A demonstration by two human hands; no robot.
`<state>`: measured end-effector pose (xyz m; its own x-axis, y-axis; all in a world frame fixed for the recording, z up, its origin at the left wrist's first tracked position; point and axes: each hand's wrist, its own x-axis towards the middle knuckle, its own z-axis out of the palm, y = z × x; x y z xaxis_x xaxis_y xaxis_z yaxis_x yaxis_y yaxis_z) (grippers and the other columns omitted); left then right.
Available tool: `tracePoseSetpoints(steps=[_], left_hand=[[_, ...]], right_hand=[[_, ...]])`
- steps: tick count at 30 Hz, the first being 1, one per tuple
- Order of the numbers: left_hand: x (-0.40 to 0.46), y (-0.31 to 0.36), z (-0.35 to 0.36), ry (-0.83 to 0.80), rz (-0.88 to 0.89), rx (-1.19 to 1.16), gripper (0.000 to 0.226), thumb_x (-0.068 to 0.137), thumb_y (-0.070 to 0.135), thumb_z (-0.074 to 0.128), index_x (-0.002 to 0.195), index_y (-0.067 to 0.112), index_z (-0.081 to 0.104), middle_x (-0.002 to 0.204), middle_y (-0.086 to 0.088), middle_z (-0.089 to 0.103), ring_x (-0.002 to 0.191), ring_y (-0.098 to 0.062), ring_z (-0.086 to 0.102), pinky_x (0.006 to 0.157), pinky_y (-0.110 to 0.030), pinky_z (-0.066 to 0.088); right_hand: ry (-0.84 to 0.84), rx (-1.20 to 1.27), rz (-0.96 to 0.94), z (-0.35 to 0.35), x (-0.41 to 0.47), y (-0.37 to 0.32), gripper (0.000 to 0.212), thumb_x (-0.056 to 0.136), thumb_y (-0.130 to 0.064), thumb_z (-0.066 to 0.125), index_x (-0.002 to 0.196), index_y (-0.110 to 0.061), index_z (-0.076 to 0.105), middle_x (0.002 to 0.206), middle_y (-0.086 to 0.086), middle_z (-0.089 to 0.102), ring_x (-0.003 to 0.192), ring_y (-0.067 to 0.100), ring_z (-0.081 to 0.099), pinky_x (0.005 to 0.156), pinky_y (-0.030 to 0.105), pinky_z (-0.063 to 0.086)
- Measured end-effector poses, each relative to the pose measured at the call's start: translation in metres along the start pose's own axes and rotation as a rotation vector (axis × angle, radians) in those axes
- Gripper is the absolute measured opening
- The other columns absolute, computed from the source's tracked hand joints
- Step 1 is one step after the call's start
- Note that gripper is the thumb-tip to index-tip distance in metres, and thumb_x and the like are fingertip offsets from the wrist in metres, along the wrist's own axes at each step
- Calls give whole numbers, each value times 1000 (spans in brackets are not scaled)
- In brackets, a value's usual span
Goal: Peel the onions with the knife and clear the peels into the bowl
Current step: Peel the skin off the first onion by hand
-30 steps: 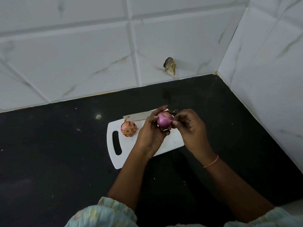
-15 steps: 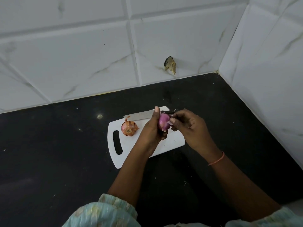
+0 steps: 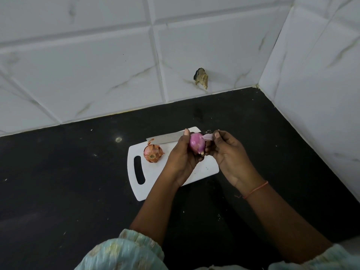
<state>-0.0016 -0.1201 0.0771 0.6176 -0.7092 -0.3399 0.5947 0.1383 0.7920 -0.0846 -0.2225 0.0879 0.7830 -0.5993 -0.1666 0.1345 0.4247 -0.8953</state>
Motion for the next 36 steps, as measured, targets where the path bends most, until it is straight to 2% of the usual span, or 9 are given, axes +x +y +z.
tracePoseSetpoints(steps=[11, 15, 18, 21, 23, 27, 30, 33, 36], left_hand=[[0, -3, 0, 36, 68, -17, 34, 107, 25, 36, 116, 4, 62, 112, -14, 67, 99, -23, 67, 86, -32, 57], [2, -5, 0, 40, 80, -78, 33, 107, 23, 36, 114, 6, 64, 114, -13, 67, 102, -26, 64, 79, -32, 60], [3, -4, -5, 54, 87, -191, 32, 107, 21, 37, 114, 8, 66, 122, -14, 64, 100, -34, 64, 72, -30, 58], [4, -4, -9, 66, 80, -224, 34, 107, 19, 38, 111, 12, 71, 130, -14, 63, 111, -39, 59, 77, -33, 58], [3, -4, -9, 60, 59, -199, 34, 107, 22, 39, 111, 16, 72, 129, -11, 65, 108, -36, 63, 79, -34, 56], [1, -4, -8, 43, 48, -167, 33, 106, 25, 39, 114, 19, 70, 122, -7, 69, 100, -31, 67, 84, -36, 51], [2, -6, -6, 46, 70, -161, 32, 106, 24, 39, 119, 15, 67, 128, -9, 67, 107, -32, 64, 87, -37, 52], [4, -8, -5, 42, 97, -127, 33, 108, 21, 37, 124, 11, 64, 133, -12, 63, 119, -35, 61, 98, -42, 52], [4, -8, -3, 57, 121, -148, 33, 108, 19, 38, 124, 9, 65, 129, -12, 65, 123, -36, 59, 102, -44, 52]], right_hand=[[110, 235, 126, -2, 4, 5, 24, 102, -9, 45, 85, -9, 62, 71, 1, 69, 65, 10, 64, 63, 21, 55], [160, 384, 200, -4, 9, 7, 50, 102, -10, 46, 60, -17, 73, 69, 1, 68, 64, 10, 64, 70, 25, 54], [278, 507, 260, -13, 15, 4, 33, 101, -14, 50, 74, -13, 69, 70, 3, 65, 62, 12, 61, 71, 30, 51], [434, -36, 178, -28, 18, 6, 5, 95, -17, 62, 96, -13, 64, 78, 0, 66, 64, 10, 61, 56, 26, 50], [520, -390, 71, -38, 16, 9, 12, 91, -14, 67, 103, -13, 64, 86, -4, 67, 70, 6, 65, 50, 19, 50], [365, -775, -27, -46, 15, 15, 20, 91, -15, 66, 110, -19, 65, 116, -1, 59, 90, 9, 63, 59, 20, 54], [185, -806, -295, -36, 10, 16, 19, 92, -29, 65, 110, -22, 67, 113, -8, 56, 92, 13, 66, 72, 32, 58], [51, -738, -375, -14, 4, 13, 20, 90, -26, 69, 109, -20, 68, 104, -12, 65, 98, 6, 65, 81, 23, 54], [95, -669, -359, -7, 6, 14, 19, 85, -20, 75, 103, -15, 68, 98, -11, 69, 93, 1, 66, 81, 16, 52]])
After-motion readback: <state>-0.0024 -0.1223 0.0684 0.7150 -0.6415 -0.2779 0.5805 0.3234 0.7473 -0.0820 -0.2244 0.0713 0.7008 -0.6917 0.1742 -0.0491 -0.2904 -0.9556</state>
